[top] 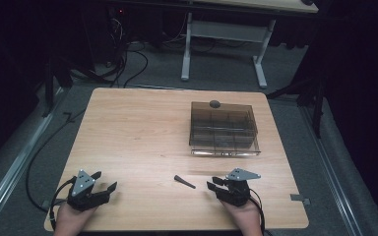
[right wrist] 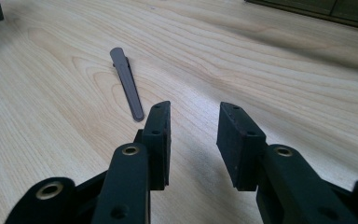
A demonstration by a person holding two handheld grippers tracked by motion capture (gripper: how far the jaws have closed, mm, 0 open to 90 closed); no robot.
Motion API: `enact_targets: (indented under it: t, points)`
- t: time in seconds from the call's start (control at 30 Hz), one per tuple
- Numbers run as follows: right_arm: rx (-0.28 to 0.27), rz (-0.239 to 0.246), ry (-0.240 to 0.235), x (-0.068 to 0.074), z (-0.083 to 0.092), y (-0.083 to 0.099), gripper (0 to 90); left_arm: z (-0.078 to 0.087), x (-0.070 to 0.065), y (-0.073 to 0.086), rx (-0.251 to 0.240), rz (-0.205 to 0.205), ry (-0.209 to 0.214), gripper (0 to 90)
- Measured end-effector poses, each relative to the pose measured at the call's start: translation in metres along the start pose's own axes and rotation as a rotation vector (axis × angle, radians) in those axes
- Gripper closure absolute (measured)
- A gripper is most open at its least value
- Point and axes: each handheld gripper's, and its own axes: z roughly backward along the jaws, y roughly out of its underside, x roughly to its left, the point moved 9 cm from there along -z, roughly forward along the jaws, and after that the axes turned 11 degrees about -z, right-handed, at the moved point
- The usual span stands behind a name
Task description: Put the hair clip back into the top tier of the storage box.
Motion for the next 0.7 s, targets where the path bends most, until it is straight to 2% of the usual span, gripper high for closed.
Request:
enact_targets:
  t: [0.1,0.23,0.43,0.6,0.7]
  points:
    - [0.01,-0.008,-0.002,0.0,-0.002,0.001,64.1,0.0,0.0,0.0,0.002,-0.002,0.001,29.1]
    - [0.0,0.015,0.017,0.002,-0.001,-0.001,61.9,0.0,-0.001,0.0,0.0,-0.013,0.002,29.1]
    - [0.0,0.057,0.045,0.008,-0.006,-0.005,63.9,0.0,0.0,0.001,0.006,0.005,0.004,29.0]
    - [0.006,0.068,0.006,0.021,-0.016,-0.015,63.0,-0.003,-0.002,0.003,0.033,-0.014,-0.003,29.0]
    - [0.015,0.071,-0.022,0.029,-0.023,-0.022,62.2,-0.005,-0.002,0.004,0.057,0.004,0.013,29.1]
